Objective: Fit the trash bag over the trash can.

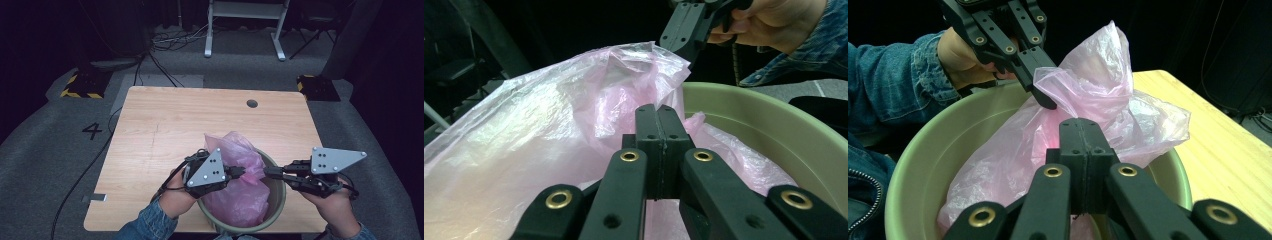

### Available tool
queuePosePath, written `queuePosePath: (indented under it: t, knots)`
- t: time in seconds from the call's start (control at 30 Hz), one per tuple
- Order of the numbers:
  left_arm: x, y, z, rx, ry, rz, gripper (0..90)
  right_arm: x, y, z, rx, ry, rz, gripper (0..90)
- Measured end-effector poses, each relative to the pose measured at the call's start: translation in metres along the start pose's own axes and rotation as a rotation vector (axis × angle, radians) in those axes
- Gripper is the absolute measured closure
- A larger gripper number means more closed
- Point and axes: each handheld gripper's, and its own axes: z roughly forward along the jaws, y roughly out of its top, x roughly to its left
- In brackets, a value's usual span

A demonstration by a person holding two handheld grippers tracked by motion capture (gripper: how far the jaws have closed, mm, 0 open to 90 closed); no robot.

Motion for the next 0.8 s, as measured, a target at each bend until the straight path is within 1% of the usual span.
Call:
queuePosePath:
  t: [0.03, 0.07, 0.1, 0.13, 0.2, 0.23, 0.33, 0.37, 0.4, 0.43, 0.47, 0.5, 0.53, 0.63, 0.67, 0.7, 0.73, 0.77, 0.8]
  knots:
    - [0.000, 0.000, 0.000, -0.001, 0.001, -0.003, 90.0, 0.000, 0.000, -0.001, -0.003, 0.004, 0.002, 90.0]
    - [0.000, -0.001, 0.000, 0.001, 0.007, 0.002, 90.0, 0.000, -0.001, -0.001, 0.002, 0.020, 0.011, 89.4]
    - [-0.001, -0.001, 0.000, 0.004, 0.013, 0.011, 90.0, 0.000, -0.001, -0.001, 0.002, 0.020, 0.011, 89.4]
    - [-0.002, 0.000, 0.000, 0.006, 0.016, 0.019, 89.9, 0.000, -0.001, -0.002, -0.005, 0.012, 0.013, 87.5]
    - [-0.003, 0.000, 0.001, 0.008, 0.007, 0.026, 89.9, -0.003, 0.000, -0.005, -0.034, 0.006, 0.037, 83.2]
    - [-0.003, 0.000, 0.002, 0.008, 0.003, 0.027, 89.9, -0.005, 0.002, -0.008, -0.057, 0.007, 0.041, 80.8]
    - [-0.004, 0.000, 0.003, 0.006, -0.005, 0.033, 89.8, -0.006, 0.004, -0.007, -0.051, -0.003, 0.033, 78.8]
    - [-0.003, 0.000, 0.003, 0.007, -0.009, 0.032, 89.8, -0.006, 0.006, -0.005, -0.044, -0.025, 0.012, 73.2]
    - [-0.003, 0.000, 0.004, 0.005, -0.012, 0.029, 89.8, -0.006, 0.006, -0.005, -0.044, -0.025, 0.012, 73.2]
    - [-0.003, 0.000, 0.004, 0.006, -0.014, 0.026, 89.8, -0.006, 0.007, -0.003, -0.037, -0.037, -0.007, 67.4]
    - [-0.003, 0.000, 0.004, 0.006, -0.015, 0.024, 89.8, -0.006, 0.007, 0.003, -0.012, -0.043, -0.034, 60.9]
    - [-0.002, 0.000, 0.004, 0.005, -0.014, 0.021, 89.8, -0.006, 0.007, 0.003, -0.012, -0.043, -0.034, 60.9]
    - [-0.002, 0.000, 0.003, 0.002, -0.015, 0.018, 89.7, -0.006, 0.007, 0.006, -0.003, -0.043, -0.033, 58.6]
    - [-0.001, 0.000, 0.002, -0.015, -0.012, 0.007, 89.2, -0.008, 0.006, 0.014, -0.001, -0.022, 0.015, 51.3]
    - [-0.001, 0.000, 0.002, -0.016, -0.016, 0.005, 88.5, -0.009, 0.006, 0.016, 0.000, -0.018, 0.022, 51.2]
    - [-0.001, 0.000, 0.002, -0.021, -0.021, 0.003, 87.2, -0.008, 0.007, 0.018, -0.001, -0.014, 0.020, 66.4]
    - [-0.001, 0.000, 0.003, -0.018, -0.027, 0.005, 85.8, -0.007, 0.007, 0.019, -0.001, -0.018, 0.003, 74.3]
    - [-0.001, 0.000, 0.003, -0.018, -0.029, 0.006, 85.8, -0.007, 0.007, 0.019, -0.001, -0.018, 0.003, 74.3]
    - [-0.002, 0.000, 0.003, -0.022, -0.026, 0.006, 85.0, -0.006, 0.008, 0.020, 0.001, -0.020, -0.001, 81.0]
